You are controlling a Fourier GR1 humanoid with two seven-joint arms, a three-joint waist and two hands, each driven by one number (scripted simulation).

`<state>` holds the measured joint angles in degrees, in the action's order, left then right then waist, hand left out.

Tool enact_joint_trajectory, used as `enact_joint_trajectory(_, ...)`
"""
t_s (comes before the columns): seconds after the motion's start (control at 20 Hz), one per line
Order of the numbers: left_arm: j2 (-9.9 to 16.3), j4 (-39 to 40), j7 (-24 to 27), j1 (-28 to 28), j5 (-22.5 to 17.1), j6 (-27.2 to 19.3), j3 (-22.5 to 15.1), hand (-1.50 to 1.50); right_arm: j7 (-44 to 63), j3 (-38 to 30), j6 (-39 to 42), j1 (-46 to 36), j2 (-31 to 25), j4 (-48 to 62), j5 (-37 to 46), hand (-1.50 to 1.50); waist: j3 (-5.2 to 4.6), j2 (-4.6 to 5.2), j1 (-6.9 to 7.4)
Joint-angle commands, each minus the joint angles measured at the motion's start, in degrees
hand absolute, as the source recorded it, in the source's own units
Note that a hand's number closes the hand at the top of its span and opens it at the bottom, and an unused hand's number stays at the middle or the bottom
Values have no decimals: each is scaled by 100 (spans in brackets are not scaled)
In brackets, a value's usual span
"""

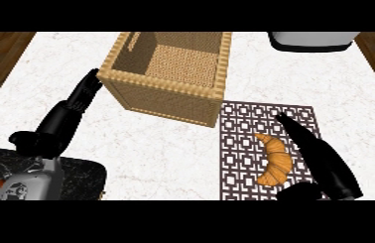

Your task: Pick the croissant from the placemat and place it in the basket

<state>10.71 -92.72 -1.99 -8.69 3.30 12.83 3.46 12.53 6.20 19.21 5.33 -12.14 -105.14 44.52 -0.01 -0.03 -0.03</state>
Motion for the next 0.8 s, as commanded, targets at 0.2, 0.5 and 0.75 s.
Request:
enact_joint_trajectory(0.2, -100, 200, 239, -116, 137, -4, 30, 0, -87, 43, -152, -152, 96, 755, 391, -150, 1, 2, -10)
enact_joint_trajectory(0.5, 29, 88, 503, 295, 78, 267, 135, 0, -114, -409, 288, -502, -64, 830, 60, -150, 0, 0, 6)
enact_joint_trajectory(0.75, -37, 397, 154, -248, 37, 191, 197, 0, -673, -172, 21, -244, -54, 1501, 260, -150, 1, 4, -10)
